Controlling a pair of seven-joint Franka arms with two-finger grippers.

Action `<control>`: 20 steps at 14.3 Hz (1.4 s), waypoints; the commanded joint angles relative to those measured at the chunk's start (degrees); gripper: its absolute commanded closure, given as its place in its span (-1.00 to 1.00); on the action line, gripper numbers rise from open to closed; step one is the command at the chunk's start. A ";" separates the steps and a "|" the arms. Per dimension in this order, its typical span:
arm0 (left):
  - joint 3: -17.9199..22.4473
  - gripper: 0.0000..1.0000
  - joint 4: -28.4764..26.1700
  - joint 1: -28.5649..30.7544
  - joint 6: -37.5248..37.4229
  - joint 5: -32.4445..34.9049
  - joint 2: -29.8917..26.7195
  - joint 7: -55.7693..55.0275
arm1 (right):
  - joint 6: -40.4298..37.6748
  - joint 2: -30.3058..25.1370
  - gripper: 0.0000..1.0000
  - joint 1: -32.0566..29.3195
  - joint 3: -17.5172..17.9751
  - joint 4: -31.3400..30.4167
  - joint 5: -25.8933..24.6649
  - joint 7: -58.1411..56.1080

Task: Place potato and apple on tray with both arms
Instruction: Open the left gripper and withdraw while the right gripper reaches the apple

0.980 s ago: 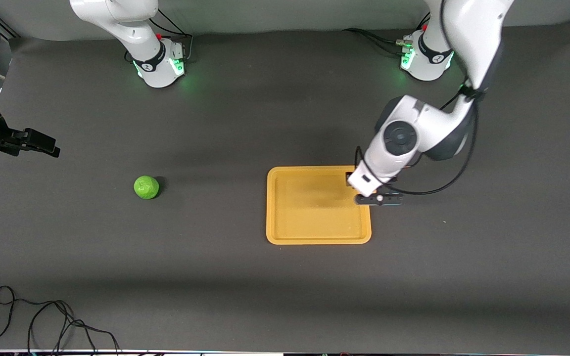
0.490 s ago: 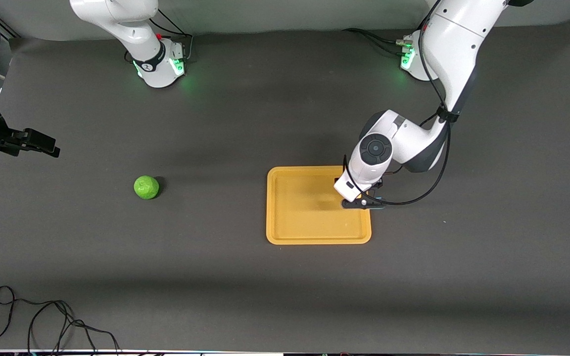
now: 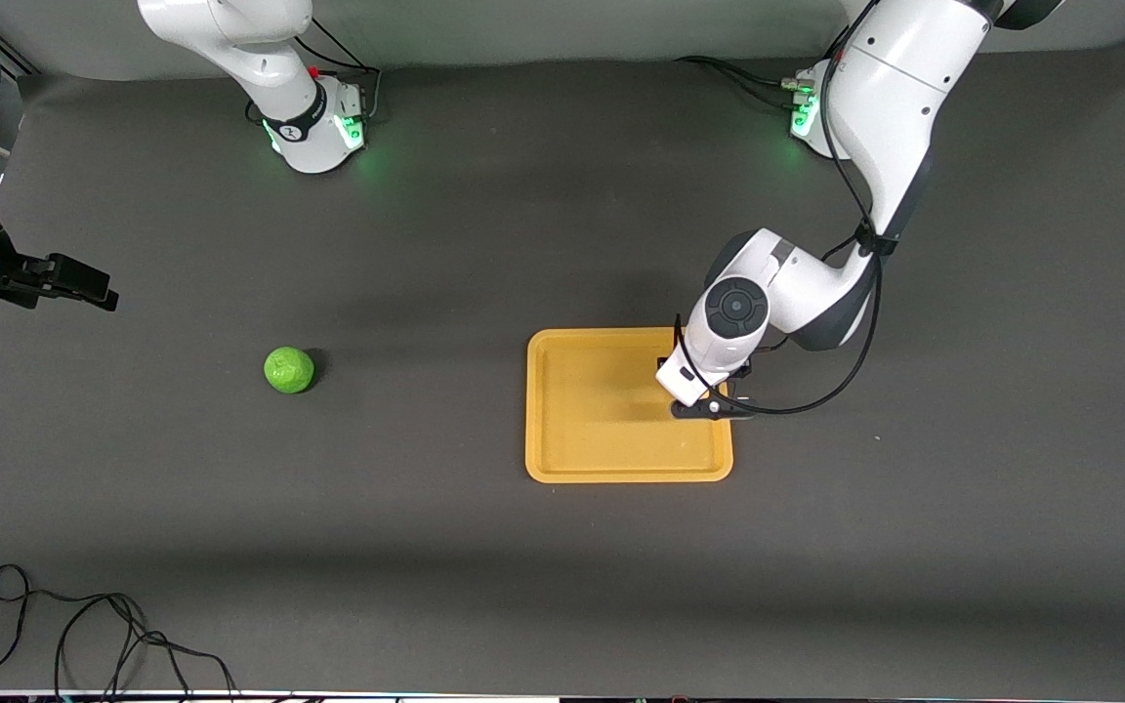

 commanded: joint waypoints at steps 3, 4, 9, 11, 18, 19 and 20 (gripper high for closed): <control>0.84 -1.00 2.42 -0.98 -1.06 1.22 1.15 -1.62 | -0.09 0.22 -1.00 0.10 -0.05 1.21 0.90 1.08; 0.84 -1.00 2.60 -0.72 -1.50 1.22 0.80 -1.36 | -0.09 0.22 -1.00 0.10 -0.05 1.29 0.90 1.08; 0.84 -1.00 5.76 5.41 -11.42 0.44 -6.74 5.48 | 0.43 -2.15 -1.00 3.86 -0.31 -2.21 0.72 0.03; 0.84 -1.00 5.76 8.67 -14.06 0.34 -10.35 8.74 | 5.15 -5.73 -1.00 4.23 -0.22 -9.38 0.72 0.03; 0.93 -1.00 5.50 20.01 -27.51 0.87 -22.04 23.85 | 33.97 -8.76 -1.00 4.14 -0.49 -36.20 0.81 -3.66; 1.02 -1.00 5.50 20.54 -29.35 0.61 -23.36 25.79 | 37.84 -7.01 -1.00 4.15 -0.49 -37.80 0.81 -3.66; 1.02 -1.00 5.41 21.16 -31.11 0.61 -24.50 27.11 | 40.75 -4.20 -1.00 4.15 -0.49 -38.25 0.81 -3.66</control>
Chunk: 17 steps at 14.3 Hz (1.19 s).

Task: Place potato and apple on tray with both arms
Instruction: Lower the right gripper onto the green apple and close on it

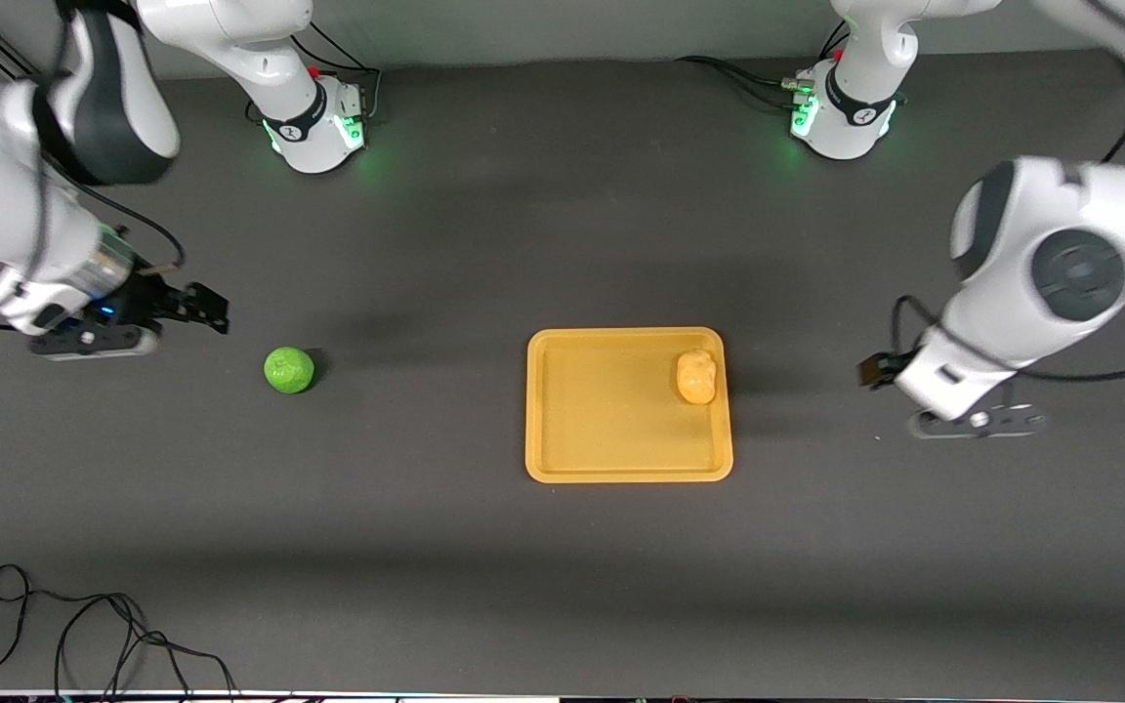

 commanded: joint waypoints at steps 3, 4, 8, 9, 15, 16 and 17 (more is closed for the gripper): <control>-0.44 -1.00 -1.66 2.62 -4.03 -0.95 -6.17 5.06 | 15.46 9.94 -1.00 -0.14 -0.17 -4.65 0.81 -1.75; 0.08 -1.00 -1.49 2.79 -4.20 -2.87 -6.44 5.33 | 19.67 11.62 -1.00 -0.23 -0.17 -6.23 0.81 -1.75; 6.06 -1.00 -1.14 1.92 -6.66 -6.76 -9.16 9.99 | 32.18 17.42 -1.00 -0.14 -0.08 -11.07 0.72 -1.75; 6.41 -1.00 -0.70 1.74 -6.84 -6.76 -9.60 9.99 | 33.50 18.48 -1.00 -0.14 -0.08 -11.43 0.72 -1.84; 6.68 -1.00 2.02 1.83 -10.52 -6.67 -10.66 10.16 | 34.75 22.44 -1.00 -0.23 -0.08 -11.69 0.72 -1.93; 6.68 -1.00 2.55 1.83 -10.70 -6.67 -10.66 10.69 | 34.48 22.62 -0.99 -0.23 -0.08 -11.69 0.72 -1.84; 6.94 -1.00 2.82 1.83 -11.05 -6.67 -10.66 10.87 | 34.48 22.71 -0.65 -0.23 -0.08 -11.69 0.72 -1.93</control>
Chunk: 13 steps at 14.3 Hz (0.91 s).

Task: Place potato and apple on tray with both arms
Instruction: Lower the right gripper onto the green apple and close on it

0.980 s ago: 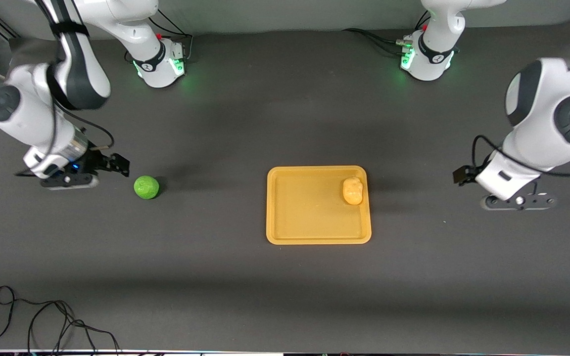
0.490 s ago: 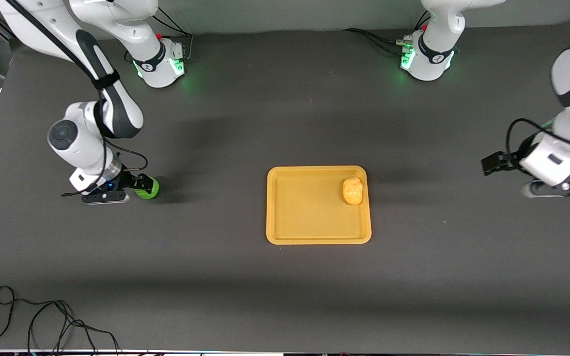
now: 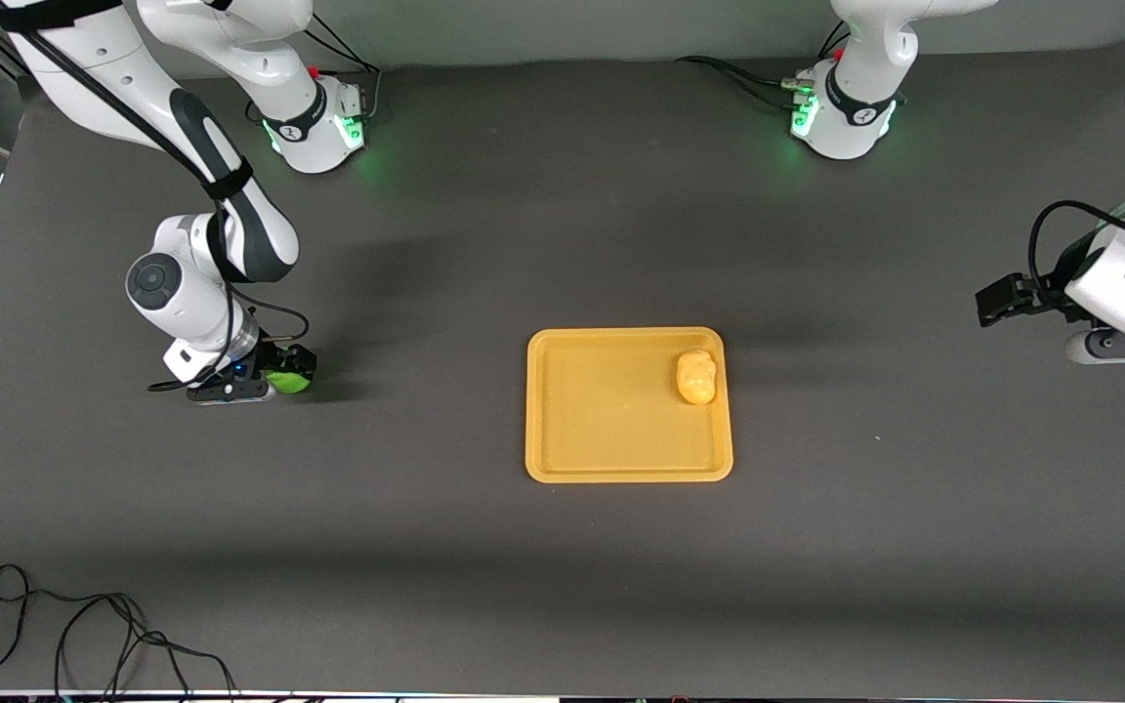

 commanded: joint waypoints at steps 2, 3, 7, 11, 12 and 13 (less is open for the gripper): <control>2.09 -1.00 1.97 -1.44 -3.55 -0.58 -0.61 2.14 | 0.23 -0.21 0.06 -0.18 -0.01 -0.12 0.72 -2.42; 3.23 -1.00 2.23 -1.97 -3.73 -0.58 -0.96 2.67 | -0.56 -0.91 0.13 -0.18 -0.01 0.05 0.72 -2.69; 4.03 -1.00 2.32 -2.85 -4.34 -0.58 -1.05 3.46 | -12.83 -9.24 0.13 -0.10 -0.01 4.52 0.72 -2.86; 4.21 -1.00 2.41 -2.85 -4.87 -0.75 -1.05 3.99 | -40.91 -13.23 0.13 -0.01 0.07 23.54 0.72 -2.86; 4.21 -1.00 2.41 -2.85 -4.96 -0.75 -1.14 3.99 | -48.39 -12.36 0.13 -0.09 0.07 30.14 0.72 -2.95; 4.21 -1.00 2.41 -2.85 -5.05 -0.84 -1.32 3.99 | -53.42 -11.56 0.13 -0.10 0.07 35.34 0.72 -2.95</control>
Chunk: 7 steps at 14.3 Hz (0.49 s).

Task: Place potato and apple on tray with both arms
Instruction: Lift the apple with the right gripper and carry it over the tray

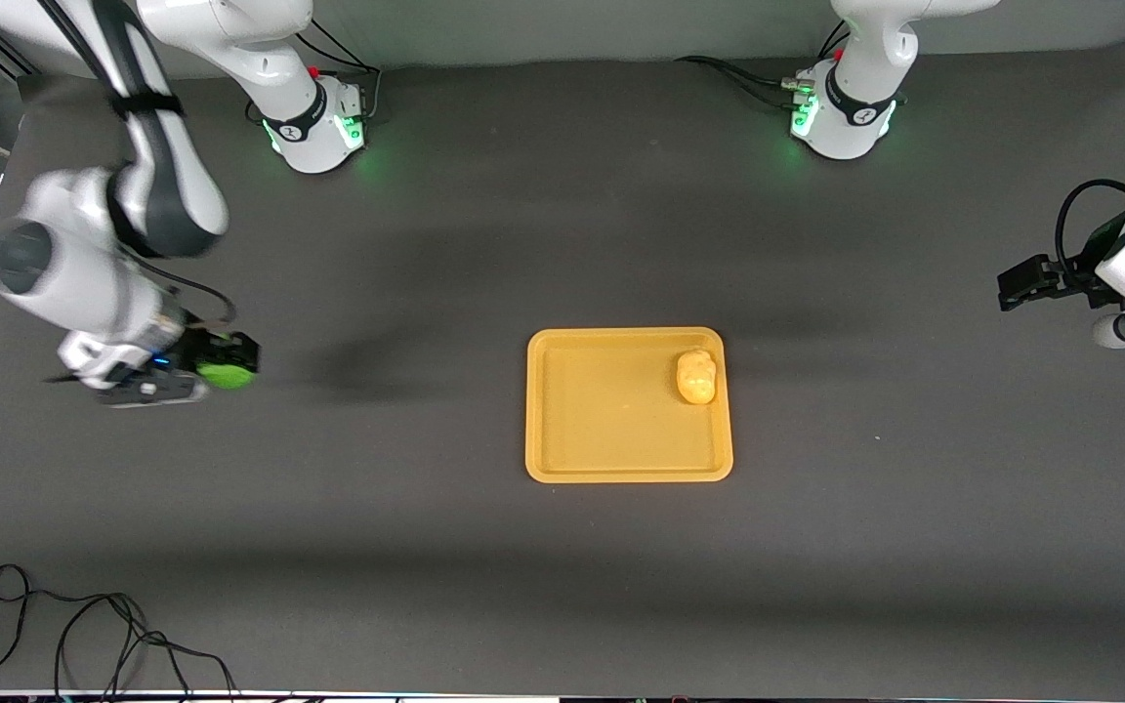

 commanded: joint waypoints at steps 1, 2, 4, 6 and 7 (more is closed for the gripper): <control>1.46 -1.00 0.42 -1.23 -1.43 -1.32 -1.24 1.32 | -13.86 3.18 0.13 -0.02 0.22 15.78 0.63 -1.52; 2.59 -1.00 0.50 -1.41 -1.61 -2.28 -1.42 1.41 | -15.62 3.62 0.13 0.07 0.39 19.21 0.46 -1.17; 3.82 -1.00 0.59 -2.28 -1.52 -2.99 -1.77 1.50 | -17.83 5.37 0.13 3.03 0.57 24.75 0.63 0.31; 4.88 -1.00 0.68 -2.99 -1.52 -3.17 -1.86 1.50 | -19.24 8.71 0.13 7.69 0.57 30.38 0.19 6.44; 4.89 -1.00 0.68 -3.25 -1.52 -3.17 -1.86 1.50 | -19.85 10.90 0.13 10.67 0.57 33.28 0.10 10.65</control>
